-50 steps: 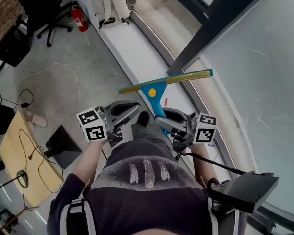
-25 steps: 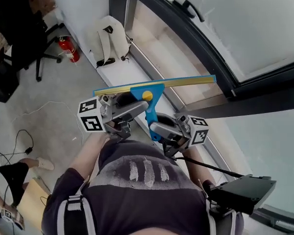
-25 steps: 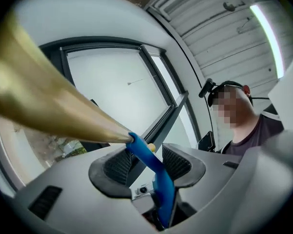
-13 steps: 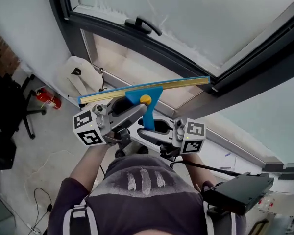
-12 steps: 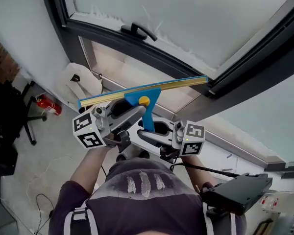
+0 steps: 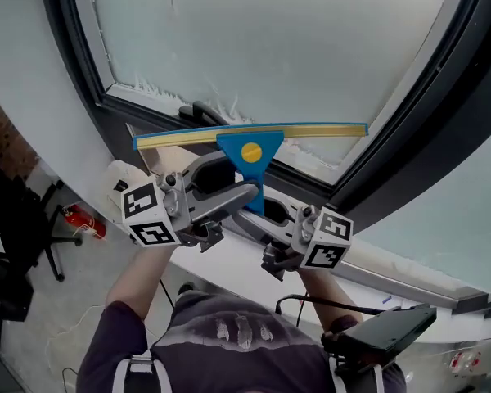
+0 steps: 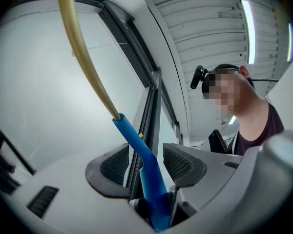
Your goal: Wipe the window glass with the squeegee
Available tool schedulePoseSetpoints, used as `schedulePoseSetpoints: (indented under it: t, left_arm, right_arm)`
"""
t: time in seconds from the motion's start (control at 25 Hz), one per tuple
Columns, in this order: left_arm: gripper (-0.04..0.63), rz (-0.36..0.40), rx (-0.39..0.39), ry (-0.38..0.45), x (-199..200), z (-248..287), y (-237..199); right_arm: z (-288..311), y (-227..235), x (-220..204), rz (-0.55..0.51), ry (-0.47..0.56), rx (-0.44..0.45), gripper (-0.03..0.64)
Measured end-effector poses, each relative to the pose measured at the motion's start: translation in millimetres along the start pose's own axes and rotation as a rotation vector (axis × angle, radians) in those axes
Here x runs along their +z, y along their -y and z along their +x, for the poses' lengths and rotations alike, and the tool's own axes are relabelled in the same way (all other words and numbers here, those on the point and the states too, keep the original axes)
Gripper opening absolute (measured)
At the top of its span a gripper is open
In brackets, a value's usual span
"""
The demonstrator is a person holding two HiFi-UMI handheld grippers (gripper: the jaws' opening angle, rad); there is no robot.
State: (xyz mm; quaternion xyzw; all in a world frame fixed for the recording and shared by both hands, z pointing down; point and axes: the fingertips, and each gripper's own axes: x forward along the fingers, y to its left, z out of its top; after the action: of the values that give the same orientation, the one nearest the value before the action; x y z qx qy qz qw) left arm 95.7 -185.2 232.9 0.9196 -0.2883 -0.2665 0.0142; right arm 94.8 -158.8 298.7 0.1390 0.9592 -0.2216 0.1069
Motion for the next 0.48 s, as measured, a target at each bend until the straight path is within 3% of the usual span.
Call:
schedulePoseSetpoints:
  t: [0.12, 0.36, 0.48]
  left_arm:
    - [0.21, 0.047, -0.082, -0.047, 13.4, 20.4, -20.9]
    - [0.209, 0.207, -0.245, -0.144, 29.0, 49.8, 14.8]
    - [0.147, 0.176, -0.338, -0.2, 51.2, 62.6, -13.3]
  right_arm:
    - [11.0, 25.9, 26.4, -0.082, 0.002, -0.071, 0.135]
    - [28.1, 2.7, 56.5, -0.264, 0.019, -0.157, 0.135]
    - [45.8, 24.2, 87.9, -0.298, 0.132, -0.252, 0.135]
